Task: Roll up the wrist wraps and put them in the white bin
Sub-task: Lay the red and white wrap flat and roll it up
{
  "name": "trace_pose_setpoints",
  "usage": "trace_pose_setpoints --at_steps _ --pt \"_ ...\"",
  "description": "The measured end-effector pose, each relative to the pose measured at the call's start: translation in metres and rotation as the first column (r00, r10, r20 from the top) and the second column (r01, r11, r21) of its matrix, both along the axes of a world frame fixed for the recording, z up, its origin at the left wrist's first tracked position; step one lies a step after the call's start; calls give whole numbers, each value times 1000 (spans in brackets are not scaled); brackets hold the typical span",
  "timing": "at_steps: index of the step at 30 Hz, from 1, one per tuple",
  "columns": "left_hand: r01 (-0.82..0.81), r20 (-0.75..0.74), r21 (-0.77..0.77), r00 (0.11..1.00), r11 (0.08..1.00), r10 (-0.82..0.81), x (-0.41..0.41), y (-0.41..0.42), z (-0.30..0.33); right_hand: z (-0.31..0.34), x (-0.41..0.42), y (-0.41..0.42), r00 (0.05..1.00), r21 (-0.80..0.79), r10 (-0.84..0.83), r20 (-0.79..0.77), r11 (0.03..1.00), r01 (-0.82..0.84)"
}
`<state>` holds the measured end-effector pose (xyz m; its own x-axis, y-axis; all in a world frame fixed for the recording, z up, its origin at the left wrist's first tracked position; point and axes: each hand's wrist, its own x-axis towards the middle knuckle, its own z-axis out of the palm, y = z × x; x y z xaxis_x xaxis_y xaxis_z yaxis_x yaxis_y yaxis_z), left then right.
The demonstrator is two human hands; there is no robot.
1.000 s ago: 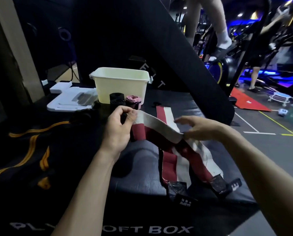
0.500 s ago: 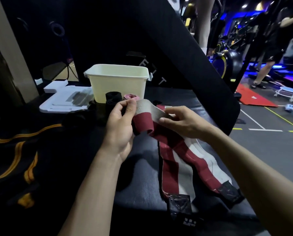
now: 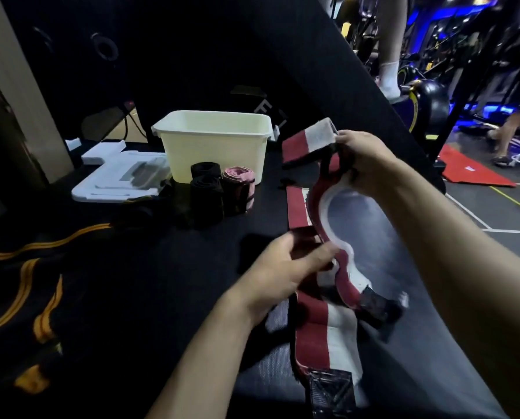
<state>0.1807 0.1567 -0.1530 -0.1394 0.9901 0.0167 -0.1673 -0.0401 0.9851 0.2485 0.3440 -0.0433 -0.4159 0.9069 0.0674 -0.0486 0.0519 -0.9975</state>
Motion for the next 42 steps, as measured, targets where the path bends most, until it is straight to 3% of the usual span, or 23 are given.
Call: trace_pose_setpoints --at_steps 4,12,14,18,22,24,26,31,34,38,42 --pt "-127 -203 -22 972 992 120 1 10 -10 -6 -14 9 974 -35 -181 135 982 188" --pt "-261 -236 -133 945 956 225 2 25 -13 -17 -17 16 960 -116 -204 194 966 229" --pt "-241 -139 -131 965 962 223 0 22 -7 -18 -13 29 953 -106 -206 220 966 234" --pt "-146 206 -205 960 968 188 -8 10 8 -33 -6 44 952 -104 -210 221 966 237" --pt "-96 235 -241 960 966 154 -7 -1 12 -86 2 39 901 -151 -73 427 977 150" --pt "-112 262 -205 951 972 164 -4 -3 14 -101 9 40 826 -113 -94 555 976 188" --pt "-126 285 -173 943 977 172 -3 -1 15 -104 12 42 800 -77 -110 590 978 192" --pt "-124 452 -165 872 978 187 -3 0 15 -101 7 47 659 257 -282 698 957 136" --pt "-87 536 -104 834 991 129 -7 -3 18 -104 9 52 731 259 -239 640 962 89" --pt "-70 526 -56 846 996 89 -11 -4 18 -105 12 54 871 199 -135 472 979 44" --pt "-18 518 -55 854 998 44 -8 -8 16 -105 9 58 864 73 -28 503 997 -11"
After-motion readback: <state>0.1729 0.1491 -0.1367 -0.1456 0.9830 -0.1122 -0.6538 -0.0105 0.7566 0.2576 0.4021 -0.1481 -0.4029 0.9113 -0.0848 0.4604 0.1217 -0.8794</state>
